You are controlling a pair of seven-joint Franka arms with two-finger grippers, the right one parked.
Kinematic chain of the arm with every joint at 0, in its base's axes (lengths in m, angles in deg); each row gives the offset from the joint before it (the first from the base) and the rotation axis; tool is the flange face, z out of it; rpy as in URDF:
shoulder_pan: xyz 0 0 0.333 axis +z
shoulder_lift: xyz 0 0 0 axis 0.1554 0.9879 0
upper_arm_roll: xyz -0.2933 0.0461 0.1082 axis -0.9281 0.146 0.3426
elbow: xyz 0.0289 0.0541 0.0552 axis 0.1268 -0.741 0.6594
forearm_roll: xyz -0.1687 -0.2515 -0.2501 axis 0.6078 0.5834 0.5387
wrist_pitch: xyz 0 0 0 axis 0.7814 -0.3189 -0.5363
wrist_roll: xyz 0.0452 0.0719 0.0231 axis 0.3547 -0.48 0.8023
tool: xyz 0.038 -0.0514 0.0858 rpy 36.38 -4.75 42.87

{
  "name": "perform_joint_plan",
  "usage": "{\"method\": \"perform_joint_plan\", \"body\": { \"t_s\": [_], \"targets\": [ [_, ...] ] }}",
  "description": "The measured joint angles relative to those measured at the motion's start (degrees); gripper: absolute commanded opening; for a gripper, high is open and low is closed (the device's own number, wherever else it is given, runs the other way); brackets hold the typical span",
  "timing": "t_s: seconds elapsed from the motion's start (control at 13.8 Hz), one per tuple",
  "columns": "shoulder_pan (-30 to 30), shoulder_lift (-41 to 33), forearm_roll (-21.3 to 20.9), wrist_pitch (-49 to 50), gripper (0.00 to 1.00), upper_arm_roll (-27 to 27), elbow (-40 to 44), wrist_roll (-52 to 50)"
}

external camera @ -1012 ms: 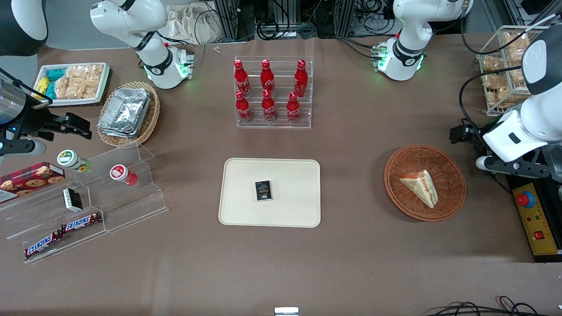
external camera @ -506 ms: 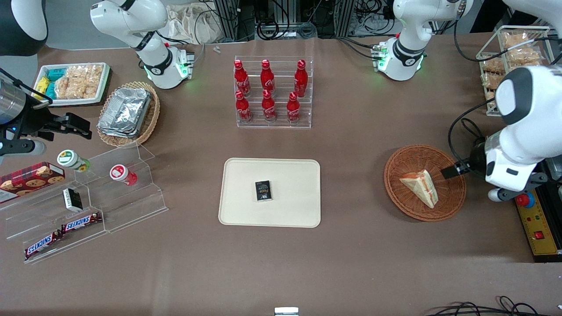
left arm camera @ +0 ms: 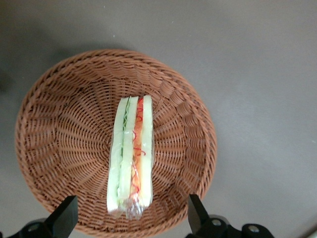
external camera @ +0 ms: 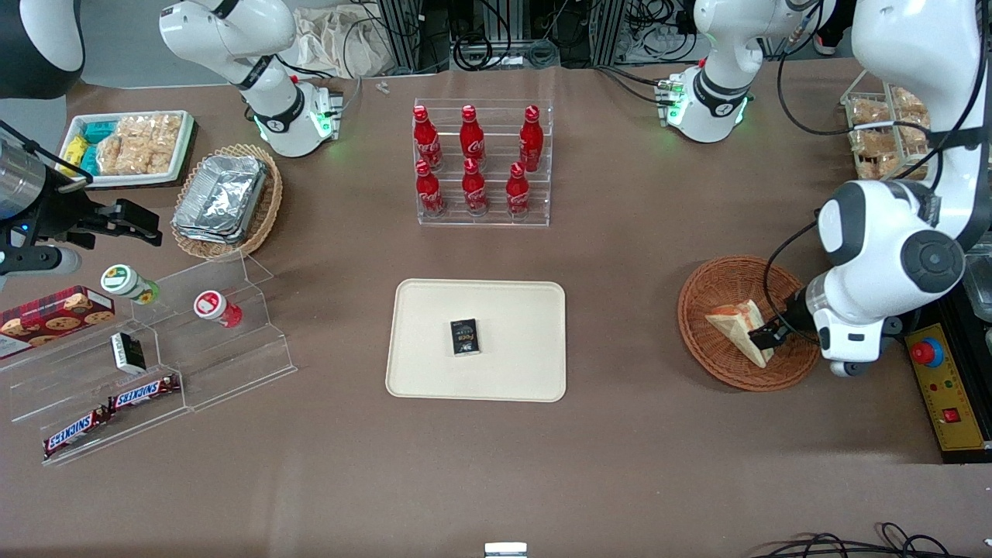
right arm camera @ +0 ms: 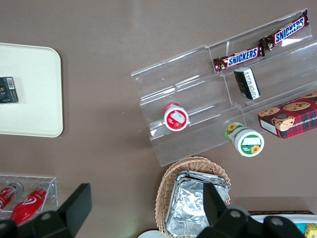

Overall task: Place sandwich from basket to tray
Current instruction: 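Close the left gripper on the wrapped sandwich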

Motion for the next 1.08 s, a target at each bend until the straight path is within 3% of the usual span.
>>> {"method": "perform_joint_plan", "body": {
  "t_s": [0.43, 0.72, 0.8, 0.94, 1.08],
  "targets": [
    [-0.25, 4.56, 0.0, -4.86, 1.0, -0.06, -0.59, -0.84],
    [-0.25, 4.6, 0.0, -12.29, 1.0, -0.06, -7.6, -0.88],
    [-0.25, 4.61, 0.0, -14.23, 0.85, -0.06, -9.35, -0.88],
    [-0.25, 4.6, 0.0, -15.56, 0.0, -0.06, -10.76, -0.89],
    [-0.25, 4.53, 0.0, -15.78, 0.0, -0.06, -10.68, -0.91]
  ]
}}
